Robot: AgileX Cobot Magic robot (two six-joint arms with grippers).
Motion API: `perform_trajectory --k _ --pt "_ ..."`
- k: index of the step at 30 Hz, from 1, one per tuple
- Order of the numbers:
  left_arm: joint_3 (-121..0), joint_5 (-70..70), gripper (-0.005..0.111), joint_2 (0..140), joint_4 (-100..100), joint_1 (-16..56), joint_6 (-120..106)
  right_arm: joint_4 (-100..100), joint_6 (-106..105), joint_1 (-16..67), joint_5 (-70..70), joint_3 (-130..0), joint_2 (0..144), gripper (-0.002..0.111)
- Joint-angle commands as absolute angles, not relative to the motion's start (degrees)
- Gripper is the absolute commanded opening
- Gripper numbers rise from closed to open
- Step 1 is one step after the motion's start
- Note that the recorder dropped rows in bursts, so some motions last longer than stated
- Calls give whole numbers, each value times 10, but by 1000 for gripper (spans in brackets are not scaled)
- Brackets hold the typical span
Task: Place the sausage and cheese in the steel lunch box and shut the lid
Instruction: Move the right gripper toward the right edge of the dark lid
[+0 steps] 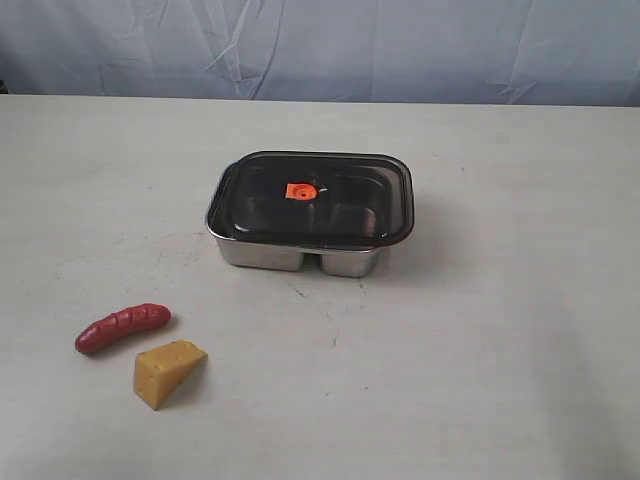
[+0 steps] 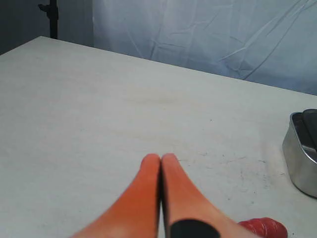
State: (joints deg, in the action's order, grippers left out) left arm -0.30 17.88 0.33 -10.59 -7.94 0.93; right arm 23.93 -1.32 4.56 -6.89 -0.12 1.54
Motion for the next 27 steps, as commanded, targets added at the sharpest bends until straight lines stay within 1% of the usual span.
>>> perform_trajectory --k 1,4,6,11,16,18,22,25,27 --pt "0 172 0 0 -104 -80 9 315 8 47 -275 0 13 0" --pt "0 172 0 0 -104 -80 9 311 140 47 -351 0 13 0" --pt "0 172 0 0 -104 -80 9 311 191 47 -368 0 13 0" --pt "0 172 0 0 -104 -80 9 309 205 47 -364 0 13 0" --pt "0 172 0 0 -104 -80 9 307 248 47 -326 0 19 0" --pt "0 172 0 0 -104 -80 9 290 288 47 -256 -9 28 -1" --pt "0 172 0 0 -104 -80 9 271 241 47 -98 -95 97 -1" --pt "0 172 0 0 -104 -80 9 268 169 47 -39 -185 203 -1" --pt "0 172 0 0 -104 -80 9 247 119 47 22 -258 298 -1"
